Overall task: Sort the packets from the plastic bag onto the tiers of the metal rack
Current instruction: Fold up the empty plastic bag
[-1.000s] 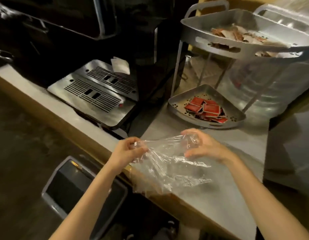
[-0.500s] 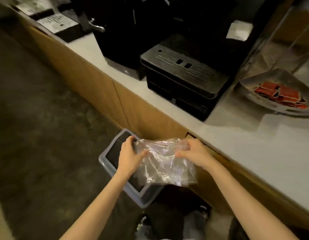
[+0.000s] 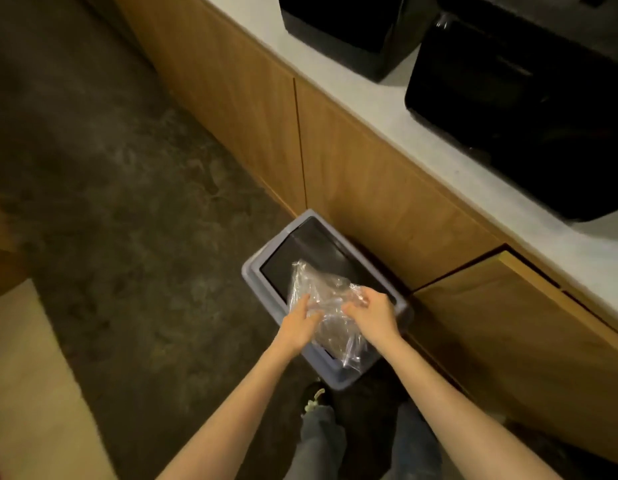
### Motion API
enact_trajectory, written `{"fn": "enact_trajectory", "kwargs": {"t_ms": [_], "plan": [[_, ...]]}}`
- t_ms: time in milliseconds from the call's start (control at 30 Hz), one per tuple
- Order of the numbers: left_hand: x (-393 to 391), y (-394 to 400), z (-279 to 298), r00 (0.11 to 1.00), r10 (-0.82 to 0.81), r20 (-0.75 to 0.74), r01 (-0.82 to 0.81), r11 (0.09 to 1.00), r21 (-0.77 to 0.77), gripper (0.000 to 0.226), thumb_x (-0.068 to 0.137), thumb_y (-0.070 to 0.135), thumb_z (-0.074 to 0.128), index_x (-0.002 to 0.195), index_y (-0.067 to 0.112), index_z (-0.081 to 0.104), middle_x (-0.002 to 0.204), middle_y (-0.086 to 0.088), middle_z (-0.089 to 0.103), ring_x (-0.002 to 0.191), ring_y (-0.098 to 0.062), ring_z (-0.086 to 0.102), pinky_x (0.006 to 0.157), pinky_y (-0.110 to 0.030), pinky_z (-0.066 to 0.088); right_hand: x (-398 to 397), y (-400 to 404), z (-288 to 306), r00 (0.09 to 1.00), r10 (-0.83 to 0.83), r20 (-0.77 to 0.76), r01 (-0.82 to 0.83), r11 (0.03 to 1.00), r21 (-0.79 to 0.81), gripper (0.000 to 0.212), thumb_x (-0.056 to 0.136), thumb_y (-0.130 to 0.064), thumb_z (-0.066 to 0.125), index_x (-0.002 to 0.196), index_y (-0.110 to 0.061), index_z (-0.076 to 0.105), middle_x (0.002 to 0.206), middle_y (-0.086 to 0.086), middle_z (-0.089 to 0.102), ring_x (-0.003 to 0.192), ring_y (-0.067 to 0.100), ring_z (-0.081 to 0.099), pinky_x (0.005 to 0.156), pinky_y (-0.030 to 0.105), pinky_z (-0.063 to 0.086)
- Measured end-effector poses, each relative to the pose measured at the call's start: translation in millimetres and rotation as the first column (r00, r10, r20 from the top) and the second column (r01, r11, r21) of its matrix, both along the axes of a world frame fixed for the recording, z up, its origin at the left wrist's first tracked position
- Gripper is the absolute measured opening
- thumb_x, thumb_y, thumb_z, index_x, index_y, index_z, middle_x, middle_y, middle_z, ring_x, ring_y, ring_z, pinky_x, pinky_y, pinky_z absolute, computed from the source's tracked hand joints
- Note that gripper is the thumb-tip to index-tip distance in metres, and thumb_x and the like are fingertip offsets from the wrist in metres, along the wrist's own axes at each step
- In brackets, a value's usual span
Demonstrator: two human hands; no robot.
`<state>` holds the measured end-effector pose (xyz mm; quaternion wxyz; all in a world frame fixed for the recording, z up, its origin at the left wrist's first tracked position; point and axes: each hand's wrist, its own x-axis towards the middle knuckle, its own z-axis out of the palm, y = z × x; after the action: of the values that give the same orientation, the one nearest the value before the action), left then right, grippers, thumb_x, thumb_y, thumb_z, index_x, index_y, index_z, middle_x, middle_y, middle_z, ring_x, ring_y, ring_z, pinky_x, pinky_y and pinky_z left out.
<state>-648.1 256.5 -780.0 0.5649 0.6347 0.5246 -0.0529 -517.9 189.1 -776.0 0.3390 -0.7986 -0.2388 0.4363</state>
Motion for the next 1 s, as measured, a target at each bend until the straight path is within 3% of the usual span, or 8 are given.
{"fn": "enact_trajectory", "kwargs": {"t_ms": [133, 267, 333, 533, 633, 767, 900, 1000], "plan": [[12, 14, -41, 0.995, 0.101, 0.011, -0.1, 0.989, -0.113, 0.057, 0.094, 0.019, 0.042, 0.144, 0.015, 0.016, 0.143, -0.013, 0.04, 0.126, -0.027, 0.043, 0.098, -0.031, 0.035, -2, 5, -31, 0.998, 0.012, 0.061, -0.012, 1.0, 0.004, 0.019, 0.085, -0.012, 0.061, 0.103, -0.011, 0.064, 0.094, 0.001, 0.066, 0.09, 0.015, 0.061, 0.073, 0.022, 0.044], [24, 23, -77, 0.973, 0.229, 0.032, -0.213, 0.94, -0.268, 0.054, 0.093, 0.024, 0.045, 0.139, 0.019, 0.019, 0.13, -0.018, 0.051, 0.107, -0.032, 0.056, 0.085, -0.043, 0.048, -2, 8, -52, 0.98, 0.131, 0.149, -0.132, 0.991, 0.0, 0.021, 0.087, -0.014, 0.058, 0.108, -0.015, 0.063, 0.096, 0.0, 0.067, 0.09, 0.011, 0.06, 0.07, 0.018, 0.044], [28, 23, -92, 0.968, 0.252, 0.016, -0.232, 0.911, -0.341, 0.053, 0.093, 0.023, 0.043, 0.139, 0.012, 0.02, 0.129, -0.02, 0.049, 0.099, -0.028, 0.059, 0.081, -0.037, 0.052, -5, 9, -60, 0.959, 0.205, 0.195, -0.201, 0.979, -0.041, 0.024, 0.089, -0.017, 0.057, 0.112, -0.016, 0.06, 0.102, 0.004, 0.068, 0.094, 0.015, 0.062, 0.075, 0.027, 0.051], [31, 22, -123, 0.919, 0.378, -0.114, -0.395, 0.886, -0.241, 0.041, 0.089, 0.011, 0.047, 0.127, 0.001, 0.037, 0.12, -0.022, 0.056, 0.104, -0.033, 0.058, 0.088, -0.045, 0.049, -23, 13, -80, 0.905, 0.39, 0.169, -0.366, 0.917, -0.158, 0.04, 0.092, -0.018, 0.049, 0.13, -0.016, 0.039, 0.116, 0.011, 0.063, 0.105, 0.025, 0.061, 0.081, 0.035, 0.05], [25, 25, -122, 0.931, 0.317, -0.18, -0.33, 0.943, -0.05, 0.031, 0.088, 0.005, 0.045, 0.119, 0.005, 0.048, 0.11, -0.014, 0.06, 0.095, -0.026, 0.059, 0.077, -0.036, 0.052, -29, 13, -85, 0.892, 0.414, 0.18, -0.381, 0.904, -0.193, 0.036, 0.094, -0.016, 0.044, 0.129, -0.014, 0.038, 0.117, 0.011, 0.062, 0.103, 0.025, 0.061, 0.08, 0.035, 0.051], [17, 30, -107, 0.957, 0.248, -0.148, -0.25, 0.968, 0.006, 0.028, 0.088, 0.002, 0.042, 0.112, 0.006, 0.054, 0.098, -0.008, 0.062, 0.078, -0.014, 0.058, 0.061, -0.023, 0.048, -35, 16, -83, 0.896, 0.391, 0.211, -0.34, 0.909, -0.241, 0.043, 0.091, -0.026, 0.052, 0.13, -0.016, 0.037, 0.12, 0.01, 0.06, 0.105, 0.024, 0.06, 0.079, 0.036, 0.052], [10, 32, -81, 0.972, 0.192, -0.136, -0.192, 0.981, 0.016, 0.027, 0.087, 0.006, 0.044, 0.111, 0.008, 0.054, 0.11, -0.01, 0.061, 0.098, -0.021, 0.057, 0.077, -0.031, 0.046, -39, 15, -63, 0.876, 0.346, 0.335, -0.266, 0.927, -0.263, 0.071, 0.08, -0.042, 0.063, 0.137, -0.016, 0.029, 0.131, 0.01, 0.052, 0.117, 0.026, 0.051, 0.083, 0.041, 0.049], [13, 34, -53, 0.99, 0.004, -0.14, -0.003, 1.0, 0.005, 0.023, 0.085, 0.007, 0.044, 0.104, 0.008, 0.056, 0.11, -0.012, 0.061, 0.104, -0.029, 0.057, 0.087, -0.037, 0.047, -32, 13, -39, 0.872, 0.33, 0.361, -0.259, 0.938, -0.23, 0.085, 0.076, -0.045, 0.066, 0.142, -0.017, 0.019, 0.143, 0.01, 0.04, 0.129, 0.026, 0.04, 0.093, 0.042, 0.045]]}}
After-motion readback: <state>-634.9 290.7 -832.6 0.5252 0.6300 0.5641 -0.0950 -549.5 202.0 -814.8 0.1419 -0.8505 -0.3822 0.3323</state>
